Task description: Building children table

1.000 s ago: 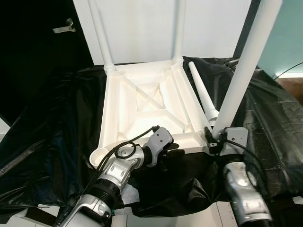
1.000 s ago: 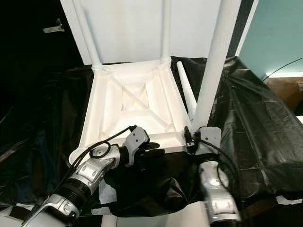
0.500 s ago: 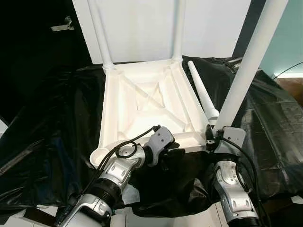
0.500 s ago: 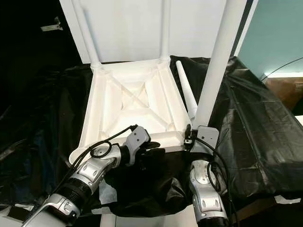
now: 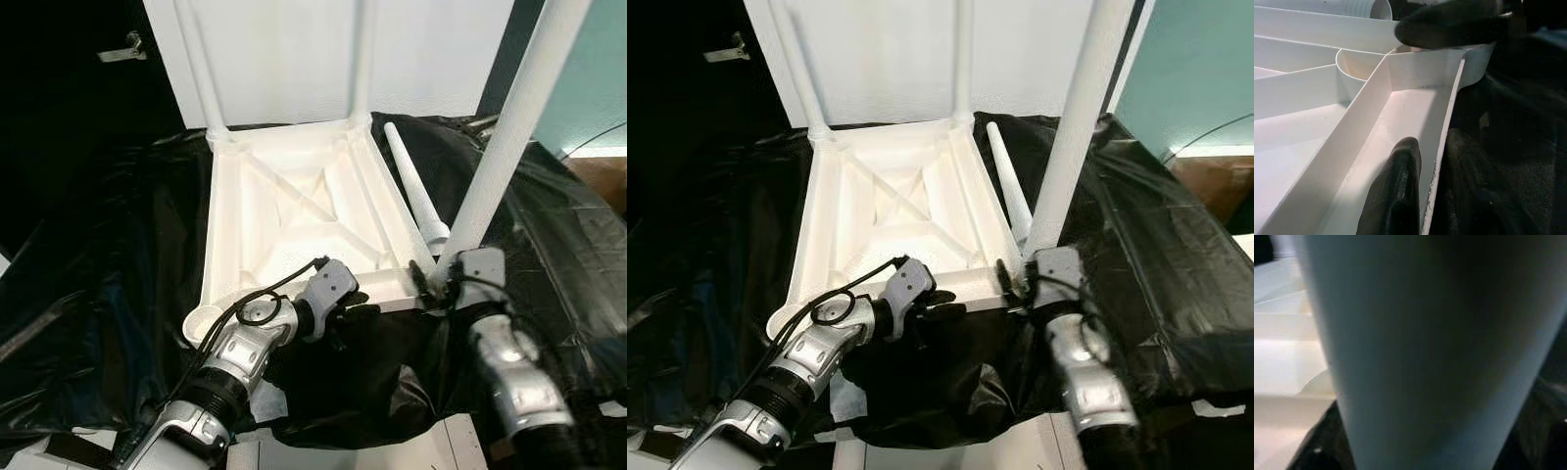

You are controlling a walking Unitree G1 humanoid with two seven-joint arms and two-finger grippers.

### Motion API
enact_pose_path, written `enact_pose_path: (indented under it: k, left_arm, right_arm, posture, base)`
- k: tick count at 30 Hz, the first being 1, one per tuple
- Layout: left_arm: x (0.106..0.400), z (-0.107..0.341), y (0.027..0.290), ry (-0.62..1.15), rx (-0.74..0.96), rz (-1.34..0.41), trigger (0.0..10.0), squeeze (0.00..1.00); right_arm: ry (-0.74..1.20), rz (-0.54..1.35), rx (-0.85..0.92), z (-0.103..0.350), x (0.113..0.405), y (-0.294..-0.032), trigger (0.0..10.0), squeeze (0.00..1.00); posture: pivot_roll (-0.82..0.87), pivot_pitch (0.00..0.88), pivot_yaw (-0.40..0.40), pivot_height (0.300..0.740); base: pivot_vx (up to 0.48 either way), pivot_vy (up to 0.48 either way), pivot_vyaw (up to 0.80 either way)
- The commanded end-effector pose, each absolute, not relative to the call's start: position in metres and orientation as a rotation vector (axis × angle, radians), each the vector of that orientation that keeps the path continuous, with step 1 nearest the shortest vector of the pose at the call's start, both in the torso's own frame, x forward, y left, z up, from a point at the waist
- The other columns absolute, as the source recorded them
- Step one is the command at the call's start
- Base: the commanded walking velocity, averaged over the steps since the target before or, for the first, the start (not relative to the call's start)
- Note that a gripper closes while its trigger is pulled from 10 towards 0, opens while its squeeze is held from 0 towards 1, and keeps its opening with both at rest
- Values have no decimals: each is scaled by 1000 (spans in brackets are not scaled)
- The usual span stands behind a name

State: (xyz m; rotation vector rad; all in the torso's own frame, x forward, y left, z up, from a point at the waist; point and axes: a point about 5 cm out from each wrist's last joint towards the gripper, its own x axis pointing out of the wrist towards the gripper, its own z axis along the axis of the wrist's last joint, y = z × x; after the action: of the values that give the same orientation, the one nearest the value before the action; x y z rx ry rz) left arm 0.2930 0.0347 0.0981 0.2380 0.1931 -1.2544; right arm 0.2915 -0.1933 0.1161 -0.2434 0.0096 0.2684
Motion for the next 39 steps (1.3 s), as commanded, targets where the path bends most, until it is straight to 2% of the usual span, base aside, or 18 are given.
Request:
enact_pose_path:
  k: [1,4,5,7,8,10,11,20,28,30,32,33,34,37,39]
  left_arm:
    - [280,79,33,295,248,-1350,10000,0]
    - [281,80,33,295,247,-1349,10000,0]
    - [281,80,33,294,247,-1349,10000,0]
    - [281,80,33,294,247,-1349,10000,0]
    - [281,80,33,293,247,-1350,10000,0]
    - [281,80,33,293,247,-1350,10000,0]
    - [281,80,33,293,247,-1350,10000,0]
    - [280,79,34,298,246,-1350,10000,0]
    - [279,79,34,300,247,-1354,10000,0]
    - [279,79,34,300,247,-1356,10000,0]
    - [279,79,33,299,249,-1359,10000,0]
    - [279,79,33,299,249,-1359,10000,0]
    - [279,79,33,299,249,-1360,10000,0]
    - [279,79,33,300,249,-1361,10000,0]
    - [279,79,33,302,254,-1364,10000,0]
  right_arm:
    - [4,347,-236,125,294,-198,10000,0]
    - [-3,419,-253,131,291,-201,10000,0]
    - [0,445,-257,133,291,-203,9294,0]
    - [3,462,-260,134,291,-204,9294,0]
    - [2,482,-268,136,290,-205,2353,0]
    - [2,482,-268,136,290,-205,2353,0]
    - [6,508,-268,137,290,-206,0,0]
    - [171,590,-411,117,281,-204,0,0]
    - [181,518,-375,109,280,-195,0,0]
    - [177,462,-340,104,280,-190,0,0]
    - [75,150,-208,97,280,-179,0,0]
    - [75,150,-208,97,280,-179,0,0]
    - [7,32,-140,98,276,-174,0,0]
    - [-34,-16,-84,99,272,-168,0,0]
    - [-40,34,-51,96,271,-153,0,0]
  posture:
    - [-85,0,12,740]
    - [-85,0,12,740]
    - [-86,0,11,740]
    - [-86,0,11,740]
    - [-86,0,11,740]
    - [-86,0,11,740]
    - [-86,0,11,740]
    - [-86,0,16,740]
    - [-90,0,19,740]
    - [-91,0,18,740]
    - [-85,0,18,740]
    - [-85,0,18,740]
    - [-83,0,20,740]
    - [-83,0,21,740]
    - [-80,0,26,740]
  base:
    - [0,0,0]
    - [0,0,0]
    - [0,0,0]
    - [0,0,0]
    - [0,0,0]
    - [0,0,0]
    - [0,0,0]
    - [0,0,0]
    - [0,0,0]
    - [0,0,0]
    - [0,0,0]
    - [0,0,0]
    - [0,0,0]
    - [0,0,0]
    - [0,0,0]
